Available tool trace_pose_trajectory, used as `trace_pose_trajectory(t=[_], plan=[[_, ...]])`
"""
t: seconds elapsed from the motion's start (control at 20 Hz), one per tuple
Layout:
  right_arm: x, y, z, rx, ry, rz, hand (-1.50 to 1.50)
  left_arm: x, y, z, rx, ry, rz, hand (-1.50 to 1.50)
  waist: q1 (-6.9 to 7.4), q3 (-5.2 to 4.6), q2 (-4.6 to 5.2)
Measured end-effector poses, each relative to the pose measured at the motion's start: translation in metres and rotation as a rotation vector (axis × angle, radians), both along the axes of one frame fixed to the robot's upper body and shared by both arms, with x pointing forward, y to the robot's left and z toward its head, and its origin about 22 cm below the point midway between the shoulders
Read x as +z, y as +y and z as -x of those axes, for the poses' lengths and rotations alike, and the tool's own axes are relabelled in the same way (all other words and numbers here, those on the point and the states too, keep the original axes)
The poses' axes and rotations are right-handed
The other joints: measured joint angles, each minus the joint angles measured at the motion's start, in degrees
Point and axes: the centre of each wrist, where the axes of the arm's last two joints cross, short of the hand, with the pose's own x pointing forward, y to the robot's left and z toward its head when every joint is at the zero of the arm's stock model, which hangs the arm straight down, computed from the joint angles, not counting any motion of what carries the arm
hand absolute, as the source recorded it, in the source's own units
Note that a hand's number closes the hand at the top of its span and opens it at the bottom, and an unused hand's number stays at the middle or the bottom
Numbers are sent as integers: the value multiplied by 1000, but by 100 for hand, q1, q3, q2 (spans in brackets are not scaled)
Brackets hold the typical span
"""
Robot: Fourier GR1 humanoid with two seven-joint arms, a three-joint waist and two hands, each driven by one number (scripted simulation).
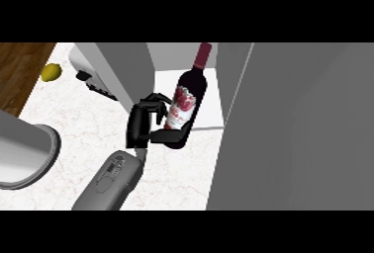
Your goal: Pick up the wine, place it into the cabinet and close the cabinet
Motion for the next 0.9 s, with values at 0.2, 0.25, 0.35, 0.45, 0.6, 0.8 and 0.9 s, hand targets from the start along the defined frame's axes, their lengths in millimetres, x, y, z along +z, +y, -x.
trace_pose_trajectory(t=[0.2,0.25,0.35,0.45,0.6,0.8,0.9], plan=[[-1,1,1,13,-1,-3,-150,2,-1,0,56,18,-3,150,-67,6,7],[-2,1,1,17,-2,-3,-150,3,-3,-1,63,26,2,150,-94,2,20],[-2,0,1,18,-2,1,-150,12,-9,-19,34,73,17,150,-180,-35,110],[-2,0,2,23,-1,4,-150,19,-13,-37,18,107,23,150,-244,-60,171],[-3,-1,3,22,-3,0,-150,29,-18,-58,7,145,28,150,-302,-77,228],[-5,-2,4,26,-3,1,-150,33,-13,-76,19,154,24,150,-333,-89,275],[-6,-2,5,28,-3,-2,-150,35,-14,-83,32,148,16,150,-352,-91,290]])
